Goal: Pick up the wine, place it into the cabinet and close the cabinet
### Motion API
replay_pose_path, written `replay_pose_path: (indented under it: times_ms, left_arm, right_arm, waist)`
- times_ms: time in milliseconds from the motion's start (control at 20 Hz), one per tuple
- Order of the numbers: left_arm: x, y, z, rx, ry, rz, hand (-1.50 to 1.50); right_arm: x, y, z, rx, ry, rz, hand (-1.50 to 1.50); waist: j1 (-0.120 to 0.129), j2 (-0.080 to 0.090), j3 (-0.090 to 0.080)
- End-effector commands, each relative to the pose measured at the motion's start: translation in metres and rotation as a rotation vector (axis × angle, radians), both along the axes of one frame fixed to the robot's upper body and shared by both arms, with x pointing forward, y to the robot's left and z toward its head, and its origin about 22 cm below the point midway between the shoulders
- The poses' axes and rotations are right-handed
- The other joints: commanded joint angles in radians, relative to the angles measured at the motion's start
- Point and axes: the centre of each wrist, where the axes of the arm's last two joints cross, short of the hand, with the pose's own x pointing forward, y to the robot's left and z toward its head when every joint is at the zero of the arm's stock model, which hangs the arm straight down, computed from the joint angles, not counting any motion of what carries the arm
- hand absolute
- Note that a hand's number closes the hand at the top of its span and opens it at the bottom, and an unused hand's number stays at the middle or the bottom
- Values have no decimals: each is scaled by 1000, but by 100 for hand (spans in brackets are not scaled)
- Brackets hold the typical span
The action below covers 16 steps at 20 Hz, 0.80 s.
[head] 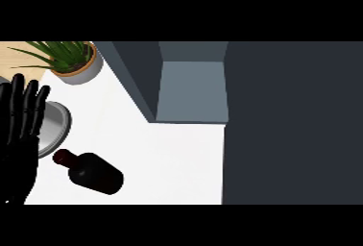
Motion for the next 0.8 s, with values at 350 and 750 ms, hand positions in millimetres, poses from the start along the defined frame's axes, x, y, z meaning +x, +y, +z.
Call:
replay_pose_path:
  times_ms: [350, 750]
  left_arm:
    - [-54, 12, -18, -300, 314, 29, -150]
    - [-90, 6, 37, -329, 335, 33, -150]
  right_arm:
    - [-41, 6, 5, -27, 72, 206, -150]
    - [-60, 19, 72, -25, 50, 225, -150]
  waist:
    - [-15, -37, -19]
    - [-17, -29, -18]
